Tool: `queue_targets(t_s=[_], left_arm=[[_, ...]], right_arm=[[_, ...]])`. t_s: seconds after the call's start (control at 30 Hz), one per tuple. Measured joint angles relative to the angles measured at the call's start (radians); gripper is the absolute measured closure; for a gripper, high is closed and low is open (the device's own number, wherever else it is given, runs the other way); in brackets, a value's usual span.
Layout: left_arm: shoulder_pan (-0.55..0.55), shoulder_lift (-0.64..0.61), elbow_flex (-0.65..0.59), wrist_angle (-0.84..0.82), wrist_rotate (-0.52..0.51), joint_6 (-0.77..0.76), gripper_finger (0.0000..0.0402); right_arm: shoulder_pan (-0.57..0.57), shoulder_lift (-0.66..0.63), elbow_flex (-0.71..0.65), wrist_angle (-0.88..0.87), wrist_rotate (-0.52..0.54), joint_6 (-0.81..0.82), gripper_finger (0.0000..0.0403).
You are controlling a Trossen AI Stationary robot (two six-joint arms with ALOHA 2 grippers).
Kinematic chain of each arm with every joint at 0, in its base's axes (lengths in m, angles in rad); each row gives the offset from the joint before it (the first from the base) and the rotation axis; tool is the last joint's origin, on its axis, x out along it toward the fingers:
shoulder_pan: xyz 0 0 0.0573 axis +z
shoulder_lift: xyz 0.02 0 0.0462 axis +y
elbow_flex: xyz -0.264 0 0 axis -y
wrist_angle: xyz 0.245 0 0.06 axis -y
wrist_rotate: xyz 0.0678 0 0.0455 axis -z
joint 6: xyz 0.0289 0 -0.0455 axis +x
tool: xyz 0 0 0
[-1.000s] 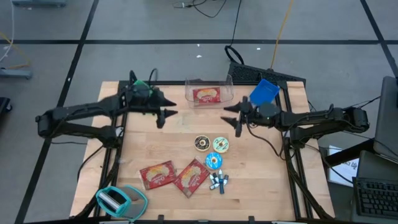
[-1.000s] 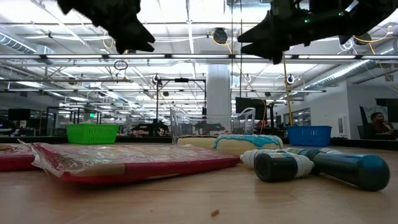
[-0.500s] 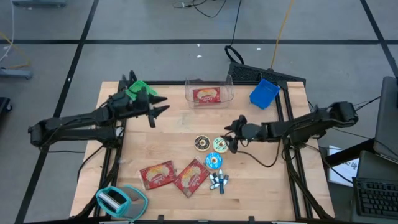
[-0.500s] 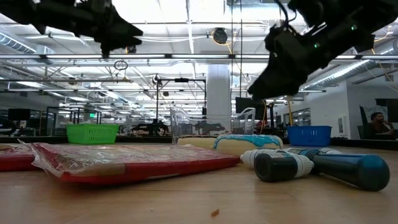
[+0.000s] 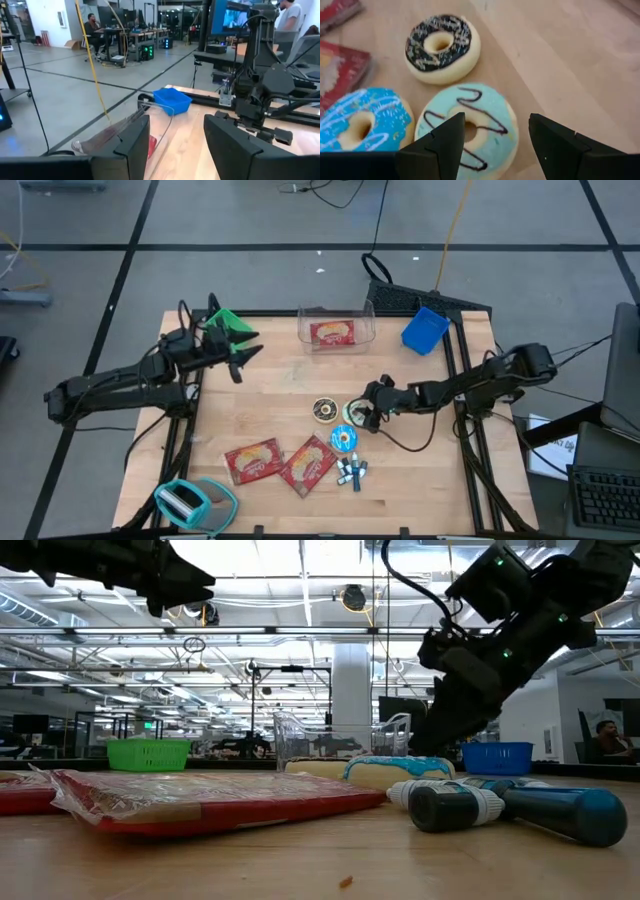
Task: Pick & Place Food Item
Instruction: Put the mint green donut into the blue bin
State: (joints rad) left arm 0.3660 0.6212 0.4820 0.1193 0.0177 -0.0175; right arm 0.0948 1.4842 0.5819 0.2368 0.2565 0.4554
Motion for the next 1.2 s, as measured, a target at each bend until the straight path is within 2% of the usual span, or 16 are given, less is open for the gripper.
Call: queue_targets(t_s=[0.27, 0.63, 0.97, 1.2], left_arm=[[0.0, -0.023, 0.0, -0.054, 0.0, 0.062, 0.0215], [0.0, -0.005, 0.0, -0.194, 0.0, 0.056, 0.0215], [0.0, -0.004, 0.0, -0.198, 0.007, 0.038, 0.0215], [0.0, -0.004, 0.0, -0.198, 0.007, 0.035, 0.0215]], right_arm=[[-0.001, 0.07, 0.002, 0.032, -0.027, -0.003, 0.0195], [-0.001, 0.152, 0.018, 0.039, -0.044, -0.001, 0.0195], [-0.002, 0.098, 0.013, 0.05, -0.052, 0.001, 0.0196], [-0.001, 0.078, 0.014, 0.051, -0.057, -0.001, 0.0243]])
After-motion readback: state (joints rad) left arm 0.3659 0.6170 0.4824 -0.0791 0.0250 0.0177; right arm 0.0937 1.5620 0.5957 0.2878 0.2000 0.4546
